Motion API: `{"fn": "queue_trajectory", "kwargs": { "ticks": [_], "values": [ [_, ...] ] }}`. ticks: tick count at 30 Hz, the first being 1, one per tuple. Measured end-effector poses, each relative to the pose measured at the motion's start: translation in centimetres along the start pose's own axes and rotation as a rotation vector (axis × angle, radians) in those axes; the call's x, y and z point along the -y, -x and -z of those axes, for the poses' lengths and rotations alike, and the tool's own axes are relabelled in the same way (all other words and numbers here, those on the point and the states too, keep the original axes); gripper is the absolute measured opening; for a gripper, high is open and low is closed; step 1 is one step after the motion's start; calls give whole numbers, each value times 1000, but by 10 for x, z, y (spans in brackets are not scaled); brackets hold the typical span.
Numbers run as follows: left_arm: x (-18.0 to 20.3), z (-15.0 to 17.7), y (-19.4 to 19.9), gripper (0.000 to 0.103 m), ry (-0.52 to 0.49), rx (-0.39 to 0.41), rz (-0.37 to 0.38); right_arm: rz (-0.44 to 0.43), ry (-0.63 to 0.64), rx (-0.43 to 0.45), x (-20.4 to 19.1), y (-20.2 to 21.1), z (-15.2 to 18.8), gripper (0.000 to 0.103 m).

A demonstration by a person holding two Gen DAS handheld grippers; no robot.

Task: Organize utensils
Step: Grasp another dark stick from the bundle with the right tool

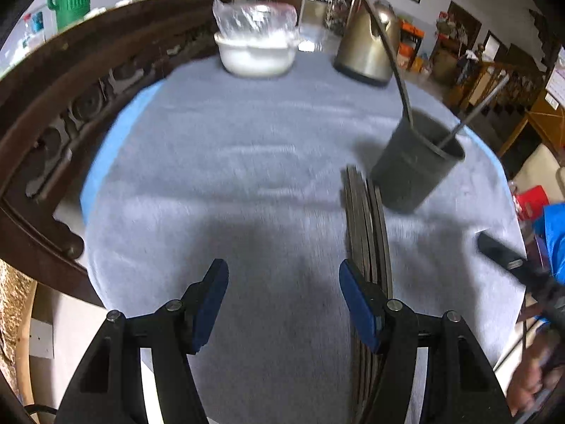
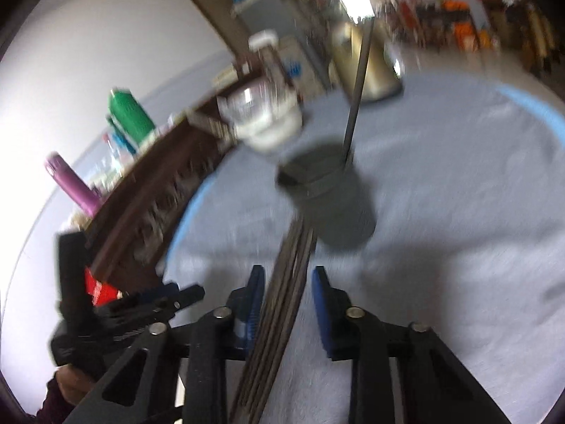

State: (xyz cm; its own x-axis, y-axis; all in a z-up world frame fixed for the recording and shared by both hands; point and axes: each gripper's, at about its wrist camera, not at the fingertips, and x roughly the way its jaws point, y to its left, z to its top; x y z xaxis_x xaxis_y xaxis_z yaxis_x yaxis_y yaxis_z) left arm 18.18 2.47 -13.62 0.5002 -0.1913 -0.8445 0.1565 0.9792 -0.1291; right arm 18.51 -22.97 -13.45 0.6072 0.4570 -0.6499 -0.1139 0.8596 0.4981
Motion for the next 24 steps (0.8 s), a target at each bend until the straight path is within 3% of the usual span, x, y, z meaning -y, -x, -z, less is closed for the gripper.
{"fn": "queue_trajectory", "kwargs": {
  "ticks": [4,8,11,16,18,24],
  "values": [
    [0,4,-8,66,7,-48,31,12,-14,-113,8,-38,17,25],
    [-5,6,-9,66,14,-65,40,30,-16,-151,8,-54,21,25],
    [-10,7,-11,66,29,-73,50,66,-13,-187,8,-65,23,19],
    [-11,6,-11,65,36,-76,76,57,11,-202,2,-66,23,13],
    [-10,6,-12,60,30,-76,85,65,30,-208,0,-63,25,10],
    [-1,7,-21,56,17,-101,125,80,-2,-235,18,-46,29,9]
  ]
}}
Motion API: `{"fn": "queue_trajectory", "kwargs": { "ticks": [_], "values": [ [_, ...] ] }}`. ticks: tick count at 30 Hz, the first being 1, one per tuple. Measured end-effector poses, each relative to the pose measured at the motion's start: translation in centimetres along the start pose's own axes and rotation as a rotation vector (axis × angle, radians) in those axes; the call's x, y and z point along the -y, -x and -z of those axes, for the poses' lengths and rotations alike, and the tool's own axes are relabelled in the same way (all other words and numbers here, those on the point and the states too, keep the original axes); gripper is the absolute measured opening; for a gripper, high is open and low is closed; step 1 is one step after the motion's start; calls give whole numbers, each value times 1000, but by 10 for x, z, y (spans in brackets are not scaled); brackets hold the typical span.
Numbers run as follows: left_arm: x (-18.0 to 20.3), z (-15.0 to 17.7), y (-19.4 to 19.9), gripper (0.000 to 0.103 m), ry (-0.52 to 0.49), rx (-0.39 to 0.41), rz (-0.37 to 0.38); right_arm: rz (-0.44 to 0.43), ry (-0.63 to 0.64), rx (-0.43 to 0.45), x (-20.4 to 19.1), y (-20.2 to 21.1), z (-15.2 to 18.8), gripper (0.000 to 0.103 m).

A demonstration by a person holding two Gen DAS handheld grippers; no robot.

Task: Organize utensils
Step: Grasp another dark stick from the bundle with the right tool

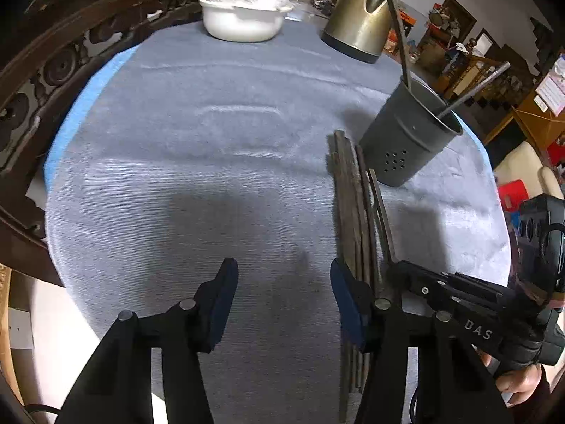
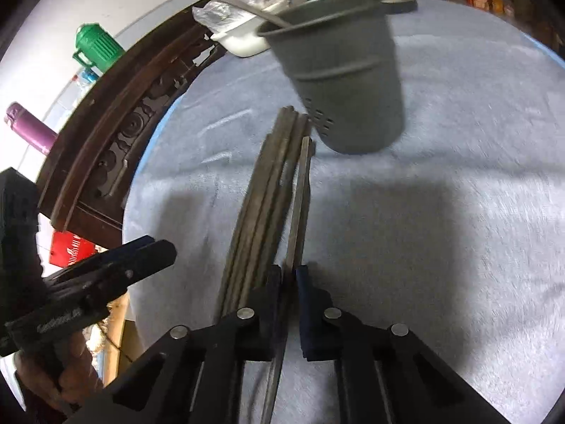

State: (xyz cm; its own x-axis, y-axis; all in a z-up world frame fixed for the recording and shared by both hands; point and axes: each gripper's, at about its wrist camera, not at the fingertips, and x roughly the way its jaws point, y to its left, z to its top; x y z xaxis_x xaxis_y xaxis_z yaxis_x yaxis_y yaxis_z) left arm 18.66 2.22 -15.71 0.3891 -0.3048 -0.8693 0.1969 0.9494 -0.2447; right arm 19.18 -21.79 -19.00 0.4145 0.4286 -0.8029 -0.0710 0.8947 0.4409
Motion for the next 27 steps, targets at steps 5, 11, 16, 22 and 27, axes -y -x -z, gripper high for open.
{"fn": "queue_trajectory", "kwargs": {
  "ticks": [5,11,16,22,27],
  "values": [
    [12,-2,-16,56,-10,-32,15,43,-46,4,14,11,0,9],
    [16,-7,-26,56,-6,-52,31,71,-59,6,15,10,-2,10],
    [20,-12,-34,56,-1,-53,25,63,-61,4,18,10,-3,11],
    [28,-15,-39,56,-31,-37,19,40,-72,12,19,8,-3,11],
    [32,-17,-42,54,-61,-23,-18,32,-79,11,21,9,-1,12]
  ]
}}
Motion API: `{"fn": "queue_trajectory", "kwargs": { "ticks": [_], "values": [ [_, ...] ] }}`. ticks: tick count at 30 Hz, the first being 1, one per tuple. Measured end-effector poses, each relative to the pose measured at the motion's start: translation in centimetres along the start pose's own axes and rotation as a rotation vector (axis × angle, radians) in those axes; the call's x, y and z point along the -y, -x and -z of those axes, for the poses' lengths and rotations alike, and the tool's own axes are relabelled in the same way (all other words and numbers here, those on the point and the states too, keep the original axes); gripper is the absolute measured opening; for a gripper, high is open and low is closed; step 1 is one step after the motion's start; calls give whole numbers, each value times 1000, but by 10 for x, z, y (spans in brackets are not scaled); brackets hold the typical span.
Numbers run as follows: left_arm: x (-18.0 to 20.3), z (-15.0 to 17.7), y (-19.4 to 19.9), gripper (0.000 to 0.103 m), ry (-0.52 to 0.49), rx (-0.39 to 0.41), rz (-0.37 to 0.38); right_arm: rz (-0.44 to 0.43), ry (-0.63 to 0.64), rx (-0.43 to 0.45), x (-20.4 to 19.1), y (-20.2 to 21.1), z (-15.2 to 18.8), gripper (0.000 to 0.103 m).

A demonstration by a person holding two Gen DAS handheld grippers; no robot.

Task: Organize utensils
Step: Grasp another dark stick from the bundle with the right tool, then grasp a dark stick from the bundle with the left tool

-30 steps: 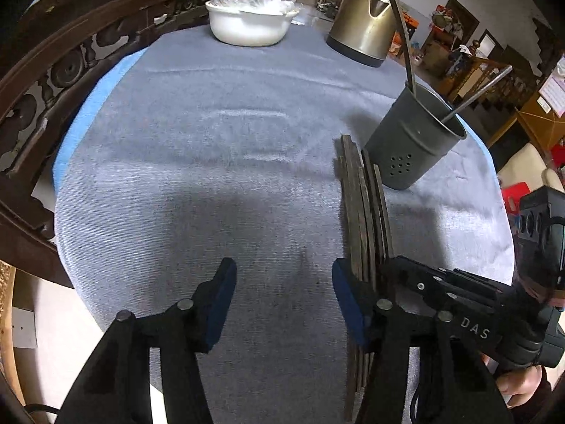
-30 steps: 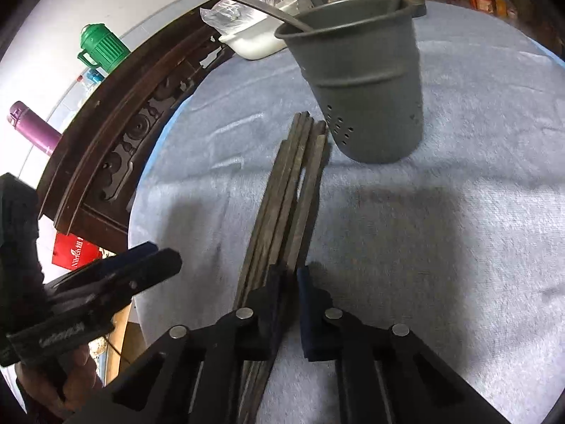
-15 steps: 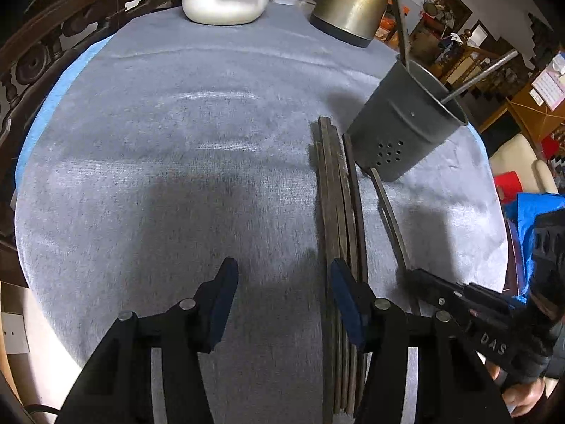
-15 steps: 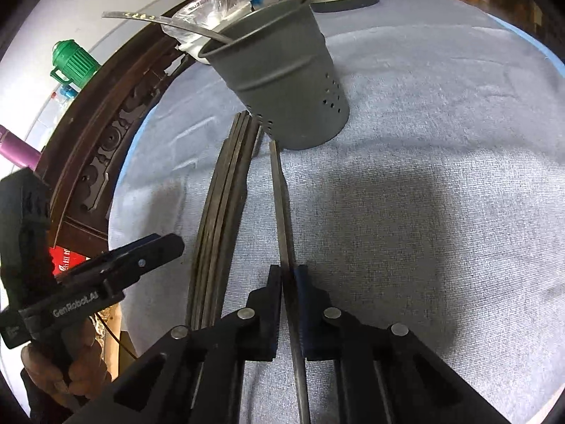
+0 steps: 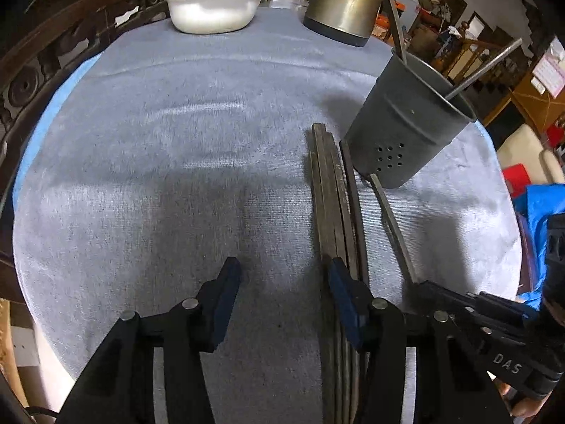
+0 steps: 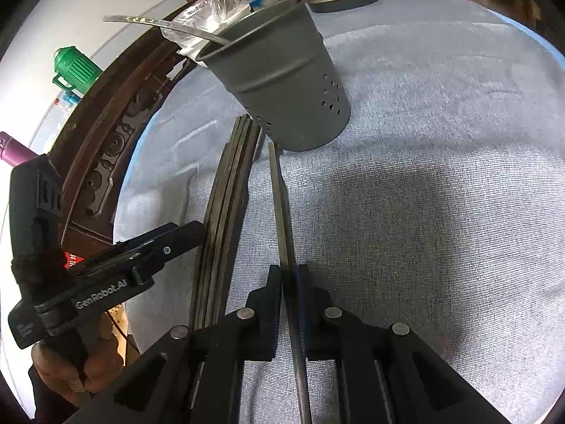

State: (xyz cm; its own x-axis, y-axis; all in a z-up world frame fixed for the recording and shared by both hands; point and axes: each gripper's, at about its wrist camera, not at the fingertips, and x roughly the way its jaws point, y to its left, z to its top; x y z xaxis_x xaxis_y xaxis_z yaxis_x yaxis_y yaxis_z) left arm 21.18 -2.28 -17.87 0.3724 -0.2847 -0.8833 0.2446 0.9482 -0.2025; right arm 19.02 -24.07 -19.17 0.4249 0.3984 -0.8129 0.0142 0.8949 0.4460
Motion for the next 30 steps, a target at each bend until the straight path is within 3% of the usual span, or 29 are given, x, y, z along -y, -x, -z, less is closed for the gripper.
{"fn": "queue_trajectory", "kwargs": {
  "ticks": [3,5,9,10,19,25,27,30],
  "values": [
    [-4,-2,1,53,6,0,-17,-10,-7,2,2,1,1,12],
    [-9,-3,1,46,6,-1,-52,-14,-12,4,3,1,2,12],
    [-21,-1,7,47,95,-15,58,-17,-9,13,3,2,3,12],
    [-21,-1,8,47,98,-12,56,-18,-9,14,3,2,3,12],
    [2,-1,-3,46,32,-7,3,-23,-9,19,3,3,5,12],
    [-3,-2,-5,45,-5,-6,-14,-17,-11,12,3,3,4,11],
    [-7,-3,-5,34,-40,-17,-48,-11,-3,5,2,3,3,11],
    [-20,-4,-2,34,-29,-44,-16,13,19,-10,-3,2,1,11]
  ]
}}
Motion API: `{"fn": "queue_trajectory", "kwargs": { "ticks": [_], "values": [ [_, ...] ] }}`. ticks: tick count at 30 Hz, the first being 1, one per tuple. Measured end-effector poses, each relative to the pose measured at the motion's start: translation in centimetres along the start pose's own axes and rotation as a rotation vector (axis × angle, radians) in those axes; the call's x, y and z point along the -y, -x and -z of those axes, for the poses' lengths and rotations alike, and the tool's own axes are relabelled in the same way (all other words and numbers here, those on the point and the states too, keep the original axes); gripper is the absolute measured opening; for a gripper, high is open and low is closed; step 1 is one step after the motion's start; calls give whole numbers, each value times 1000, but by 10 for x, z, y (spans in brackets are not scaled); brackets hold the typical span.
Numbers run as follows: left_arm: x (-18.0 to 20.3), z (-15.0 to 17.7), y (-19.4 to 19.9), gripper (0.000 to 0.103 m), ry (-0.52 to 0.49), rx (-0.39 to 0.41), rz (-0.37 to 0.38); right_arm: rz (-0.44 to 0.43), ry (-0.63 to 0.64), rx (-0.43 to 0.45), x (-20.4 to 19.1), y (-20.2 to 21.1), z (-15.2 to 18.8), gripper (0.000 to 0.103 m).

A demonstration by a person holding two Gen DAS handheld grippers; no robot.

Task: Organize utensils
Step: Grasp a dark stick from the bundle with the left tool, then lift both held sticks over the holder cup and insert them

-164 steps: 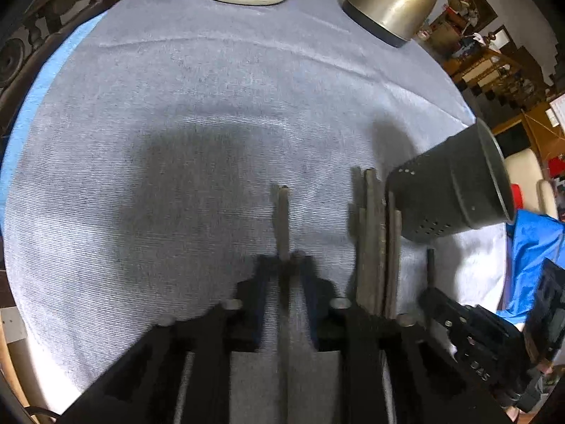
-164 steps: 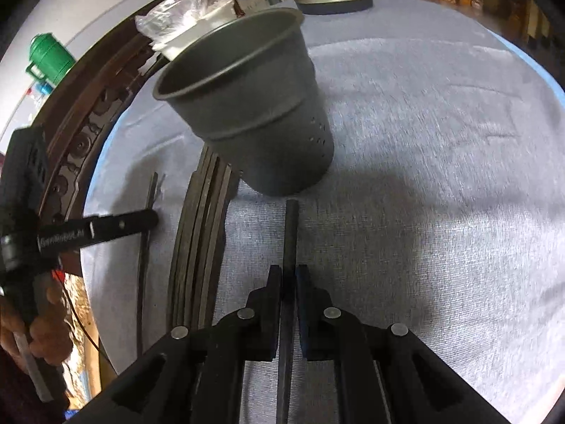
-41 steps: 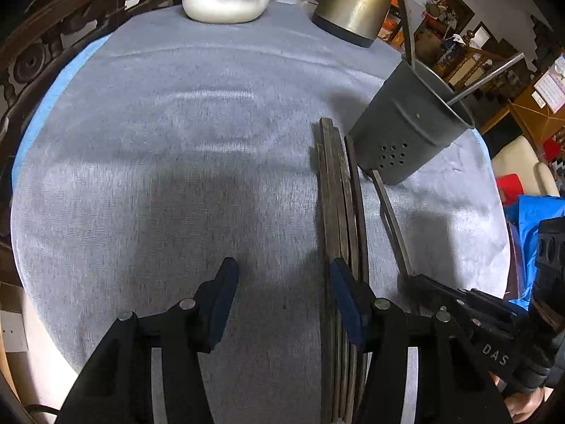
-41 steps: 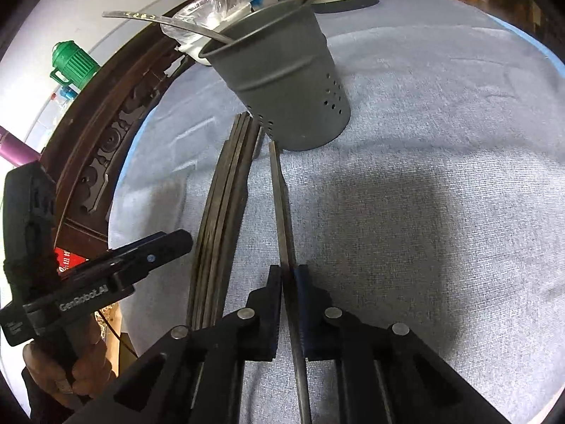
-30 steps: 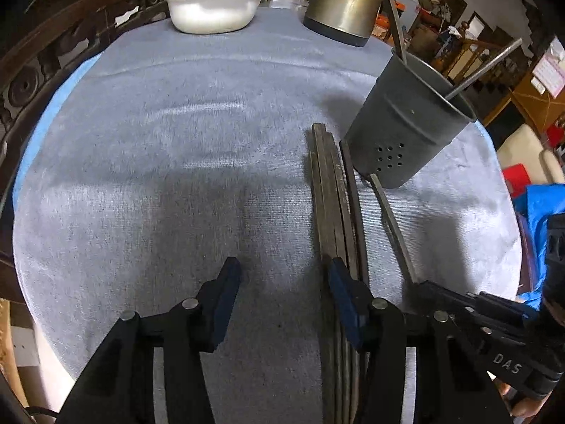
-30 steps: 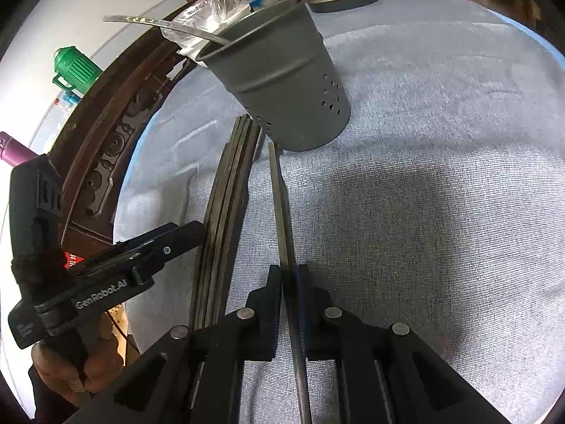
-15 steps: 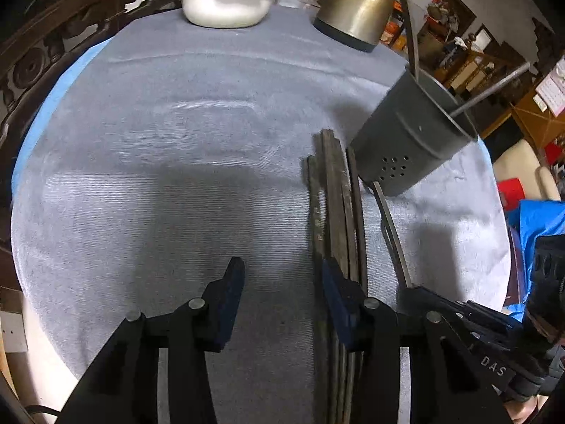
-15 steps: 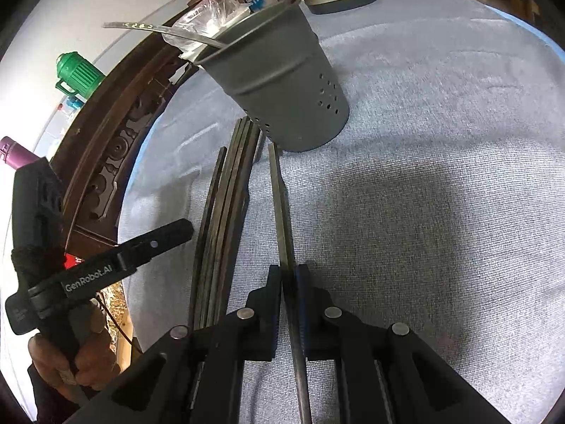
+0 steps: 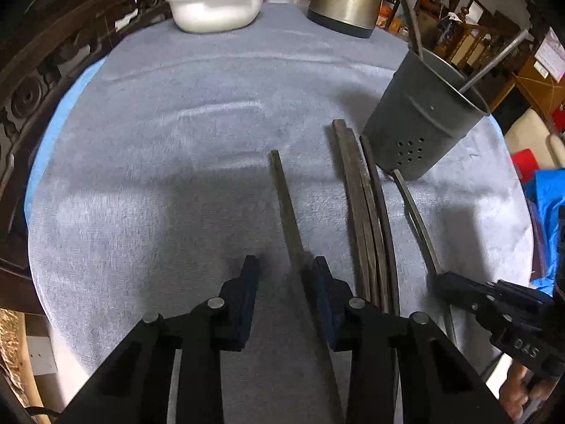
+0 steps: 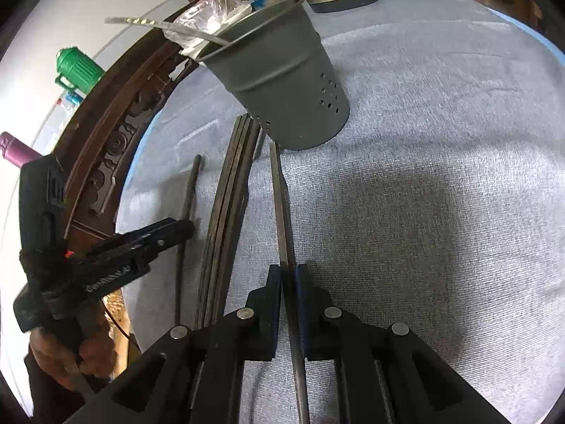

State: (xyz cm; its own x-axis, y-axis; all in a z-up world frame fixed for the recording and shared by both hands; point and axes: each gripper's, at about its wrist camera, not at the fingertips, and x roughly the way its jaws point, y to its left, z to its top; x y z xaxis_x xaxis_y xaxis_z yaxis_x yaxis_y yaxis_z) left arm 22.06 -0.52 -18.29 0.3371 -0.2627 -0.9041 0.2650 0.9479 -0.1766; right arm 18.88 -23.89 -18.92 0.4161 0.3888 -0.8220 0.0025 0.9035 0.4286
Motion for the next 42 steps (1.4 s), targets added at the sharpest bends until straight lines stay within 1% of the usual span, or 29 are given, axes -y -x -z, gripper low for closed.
{"fn": "queue_trajectory", "kwargs": {
  "ticks": [3,7,8,13,16,17,20,23,26,28,30,32,34,35,38,42],
  "values": [
    [-14,-6,0,34,38,-23,43,34,22,-27,-6,-4,-8,12],
    [-21,-16,1,34,50,-36,61,60,27,-44,-11,-13,-26,12],
    [-21,-21,-1,34,50,-41,64,68,22,-46,-12,-17,-32,14],
    [-19,-44,-17,34,62,-78,56,104,14,-27,-20,-28,-51,15],
    [-16,-52,-23,34,59,-79,43,120,31,3,-25,-31,-53,15],
    [-15,-53,-23,31,59,-77,42,124,35,12,-27,-32,-52,14],
    [-13,-59,-29,10,57,-69,26,145,79,22,-33,-33,-52,9],
    [-19,-65,-37,9,89,-59,64,130,92,41,-36,-29,-49,7],
    [-26,-64,-26,7,114,-1,83,92,132,73,-41,-15,-46,6],
    [-28,-62,-14,7,134,45,107,39,154,117,-45,2,-44,6],
    [-28,-60,6,7,151,109,126,8,165,154,-48,16,-45,6],
    [-27,-59,22,7,157,155,141,-18,179,199,-52,30,-45,6],
    [-25,-56,43,7,153,215,154,-42,194,262,-58,48,-44,6],
    [-22,-56,57,7,146,260,158,-51,199,290,-57,57,-44,6],
    [-16,-54,88,7,133,361,182,-80,205,388,-61,85,-46,7],
    [2,-52,130,7,100,481,185,-107,196,527,-62,122,-46,7]
  ]
}}
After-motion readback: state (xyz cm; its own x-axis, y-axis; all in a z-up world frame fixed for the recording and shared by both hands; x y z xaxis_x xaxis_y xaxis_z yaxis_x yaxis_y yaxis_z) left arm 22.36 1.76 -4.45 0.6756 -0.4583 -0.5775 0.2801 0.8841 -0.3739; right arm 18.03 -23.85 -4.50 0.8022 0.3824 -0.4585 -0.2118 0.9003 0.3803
